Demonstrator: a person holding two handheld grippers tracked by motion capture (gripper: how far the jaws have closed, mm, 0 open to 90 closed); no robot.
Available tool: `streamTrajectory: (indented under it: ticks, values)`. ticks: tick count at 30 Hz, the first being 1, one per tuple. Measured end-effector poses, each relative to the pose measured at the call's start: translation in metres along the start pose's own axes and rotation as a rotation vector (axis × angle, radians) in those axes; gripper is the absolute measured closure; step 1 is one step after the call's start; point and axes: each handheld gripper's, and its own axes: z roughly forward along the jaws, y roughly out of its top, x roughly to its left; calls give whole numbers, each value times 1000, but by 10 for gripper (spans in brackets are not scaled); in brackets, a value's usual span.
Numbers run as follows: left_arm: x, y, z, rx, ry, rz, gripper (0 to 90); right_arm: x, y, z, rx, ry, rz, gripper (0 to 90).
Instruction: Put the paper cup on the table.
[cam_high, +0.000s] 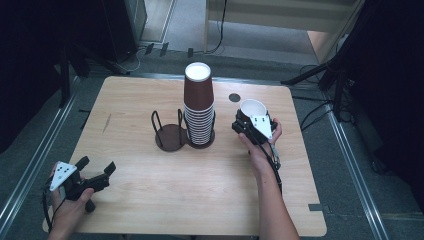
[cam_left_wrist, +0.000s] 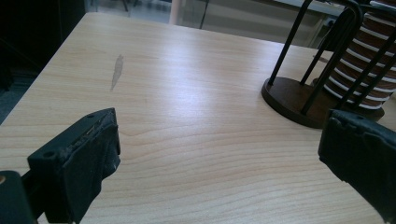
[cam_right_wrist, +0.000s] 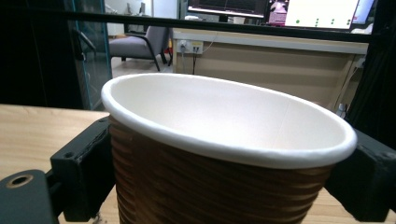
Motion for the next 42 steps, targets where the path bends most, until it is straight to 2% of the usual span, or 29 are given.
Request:
streamTrajectory:
  ticks: [4,10,17,22,25,29,32,36,40,42]
  values:
    - [-1,-1,1,5,-1,1,0,1,-7,5,0,-12,-36,81]
    - [-1,-2,-1,5,-9,9,0,0,-14,10,4,-22,-41,81]
    - [2,-2,0,10,-17,-16,0,-1,-20,12,19,-37,-61,74]
    - [3,-1,0,16,-20,-22,0,-5,-19,11,39,-33,-31,73]
    - [3,-1,0,19,-22,-24,0,-6,-18,9,43,-26,-35,66]
    - [2,-1,1,26,-24,-30,0,-7,-18,6,59,7,-39,31]
    - [2,-1,1,31,-26,-30,0,-10,-14,5,64,25,-7,0]
    - [3,-1,1,32,-26,-34,0,-11,-11,1,62,45,7,0]
    - [3,-1,2,33,-24,-37,0,-11,-5,-7,77,82,46,0]
    - [3,-1,2,34,-23,-37,0,-10,-2,-11,77,79,53,0]
